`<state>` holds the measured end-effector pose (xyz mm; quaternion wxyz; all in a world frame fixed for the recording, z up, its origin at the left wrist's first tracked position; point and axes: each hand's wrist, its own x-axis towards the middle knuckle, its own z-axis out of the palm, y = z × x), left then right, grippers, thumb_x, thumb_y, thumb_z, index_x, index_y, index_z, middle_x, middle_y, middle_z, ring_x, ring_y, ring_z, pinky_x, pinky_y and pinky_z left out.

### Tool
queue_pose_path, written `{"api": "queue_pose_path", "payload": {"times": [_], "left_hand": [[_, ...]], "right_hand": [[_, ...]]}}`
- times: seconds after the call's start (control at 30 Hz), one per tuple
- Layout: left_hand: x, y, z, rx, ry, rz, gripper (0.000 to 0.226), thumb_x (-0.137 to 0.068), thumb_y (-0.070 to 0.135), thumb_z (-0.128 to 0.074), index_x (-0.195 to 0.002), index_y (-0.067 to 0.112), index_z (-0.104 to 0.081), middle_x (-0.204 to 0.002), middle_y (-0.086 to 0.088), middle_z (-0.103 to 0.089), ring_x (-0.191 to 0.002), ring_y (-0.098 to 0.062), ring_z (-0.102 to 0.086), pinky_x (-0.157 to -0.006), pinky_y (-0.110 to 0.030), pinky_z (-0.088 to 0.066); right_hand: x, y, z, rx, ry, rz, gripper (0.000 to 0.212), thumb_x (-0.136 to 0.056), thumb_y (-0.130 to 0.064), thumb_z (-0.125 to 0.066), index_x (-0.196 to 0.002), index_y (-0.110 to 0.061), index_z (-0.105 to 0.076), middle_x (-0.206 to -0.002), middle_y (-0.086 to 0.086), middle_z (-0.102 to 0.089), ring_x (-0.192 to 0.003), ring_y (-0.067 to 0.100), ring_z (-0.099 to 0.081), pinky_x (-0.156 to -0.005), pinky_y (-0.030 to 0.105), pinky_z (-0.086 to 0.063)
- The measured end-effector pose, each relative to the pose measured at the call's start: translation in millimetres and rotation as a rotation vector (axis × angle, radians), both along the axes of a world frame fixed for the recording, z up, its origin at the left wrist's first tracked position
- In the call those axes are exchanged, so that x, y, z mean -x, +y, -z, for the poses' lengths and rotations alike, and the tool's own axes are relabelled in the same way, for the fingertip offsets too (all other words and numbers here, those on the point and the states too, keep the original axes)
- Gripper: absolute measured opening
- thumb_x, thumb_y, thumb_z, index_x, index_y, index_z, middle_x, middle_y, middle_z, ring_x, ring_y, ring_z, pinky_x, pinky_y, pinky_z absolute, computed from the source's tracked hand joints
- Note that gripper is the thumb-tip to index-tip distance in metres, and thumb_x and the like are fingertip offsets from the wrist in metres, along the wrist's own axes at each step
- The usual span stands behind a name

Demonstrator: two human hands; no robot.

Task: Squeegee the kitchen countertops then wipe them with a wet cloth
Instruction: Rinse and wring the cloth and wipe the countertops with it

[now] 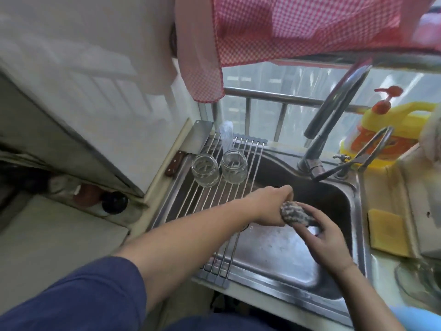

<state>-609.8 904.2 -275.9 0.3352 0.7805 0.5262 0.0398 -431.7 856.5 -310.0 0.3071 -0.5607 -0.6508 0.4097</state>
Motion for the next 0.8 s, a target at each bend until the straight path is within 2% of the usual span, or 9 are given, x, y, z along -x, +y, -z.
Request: {"api": "queue_pose_path", "payload": {"times": [0.13, 0.2, 0.27, 0.33, 0.4, 0.53, 0.6, 0.7, 0.8], "left_hand": [[4.7, -21.7, -7.2, 0.079, -0.122, -0.049, 0.039, -0.081, 0.037, -0.072, -0.111, 0.02, -0.057, -0.101, -0.003, -0.064, -0.09, -0.021, -0.059, -0.081, -0.037, -0.05], [5.9, -32.9, -9.7, 0.221, -0.109, -0.079, 0.041, -0.09, 0.049, -0.058, -0.118, 0.019, -0.059, -0.109, -0.006, -0.064, -0.097, -0.024, -0.058, -0.088, -0.038, -0.048], [7.1, -44.3, -6.0, 0.306, -0.129, -0.159, 0.048, -0.098, 0.049, -0.042, -0.125, 0.013, -0.058, -0.12, -0.013, -0.062, -0.107, -0.03, -0.057, -0.092, -0.037, -0.043], [8.1, -57.0, -0.8, 0.272, -0.172, -0.282, 0.049, -0.1, 0.047, -0.04, -0.12, 0.008, -0.061, -0.12, -0.015, -0.063, -0.109, -0.031, -0.057, -0.087, -0.036, -0.043], [11.0, -71.2, 1.3, 0.222, -0.319, -0.483, 0.039, -0.094, 0.043, -0.055, -0.117, 0.013, -0.064, -0.112, -0.008, -0.068, -0.102, -0.022, -0.062, -0.088, -0.034, -0.049], [29.5, -101.2, -2.8, 0.113, -0.616, -0.83, 0.022, -0.084, 0.017, -0.072, -0.102, 0.005, -0.071, -0.084, 0.0, -0.067, -0.08, -0.012, -0.063, -0.081, -0.032, -0.055], [45.9, -119.2, -10.7, 0.077, -0.761, -0.932, 0.022, -0.083, 0.009, -0.071, -0.103, 0.001, -0.071, -0.081, 0.001, -0.068, -0.078, -0.013, -0.064, -0.083, -0.033, -0.056], [79.4, -152.9, -34.1, 0.001, -0.938, -1.018, 0.019, -0.085, 0.0, -0.062, -0.102, -0.004, -0.068, -0.083, 0.0, -0.067, -0.083, -0.016, -0.062, -0.083, -0.027, -0.053], [116.1, -203.9, -55.2, 0.004, -1.192, -1.021, 0.021, -0.087, -0.003, -0.051, -0.096, 0.007, -0.067, -0.09, -0.006, -0.064, -0.089, -0.017, -0.062, -0.083, -0.025, -0.053]], "right_hand": [[6.4, -2.7, 5.7, 0.043, 0.483, 0.202, 0.033, -0.078, -0.001, -0.072, -0.099, -0.026, -0.067, -0.092, -0.015, -0.073, -0.088, 0.002, -0.066, -0.074, 0.012, -0.054], [15.2, 4.9, 6.9, 0.116, 0.745, 0.292, 0.023, -0.077, -0.017, -0.071, -0.1, -0.019, -0.066, -0.088, -0.011, -0.074, -0.081, 0.003, -0.068, -0.071, 0.017, -0.055], [23.2, 8.9, 11.9, 0.217, 0.891, 0.341, 0.018, -0.093, -0.019, -0.058, -0.106, -0.009, -0.064, -0.084, -0.004, -0.073, -0.074, 0.009, -0.068, -0.066, 0.023, -0.057], [29.9, 5.6, 15.3, 0.308, 0.871, 0.325, 0.029, -0.102, -0.029, -0.044, -0.105, -0.02, -0.07, -0.079, -0.009, -0.072, -0.07, 0.008, -0.068, -0.063, 0.022, -0.056], [36.0, -2.9, 8.4, 0.342, 0.707, 0.228, 0.03, -0.094, -0.054, -0.047, -0.085, -0.041, -0.073, -0.075, -0.021, -0.07, -0.076, 0.003, -0.067, -0.063, 0.014, -0.055], [67.1, -26.2, -16.9, 0.26, 0.583, 0.098, 0.036, -0.1, -0.027, -0.045, -0.075, -0.016, -0.067, -0.066, -0.024, -0.068, -0.066, -0.008, -0.064, -0.06, 0.004, -0.048], [86.4, -36.2, -27.9, 0.238, 0.7, 0.095, 0.033, -0.089, -0.042, -0.052, -0.082, -0.018, -0.075, -0.076, -0.012, -0.073, -0.07, 0.001, -0.066, -0.067, 0.016, -0.055], [111.5, -51.5, -44.4, 0.262, 0.768, 0.008, 0.037, -0.091, -0.047, -0.056, -0.093, -0.014, -0.073, -0.094, 0.009, -0.074, -0.082, 0.028, -0.067, -0.077, 0.052, -0.057], [145.8, -69.1, -53.1, 0.455, 0.733, -0.141, 0.044, -0.078, -0.065, -0.063, -0.09, -0.025, -0.074, -0.092, -0.006, -0.074, -0.084, 0.012, -0.07, -0.089, 0.042, -0.056]]}}
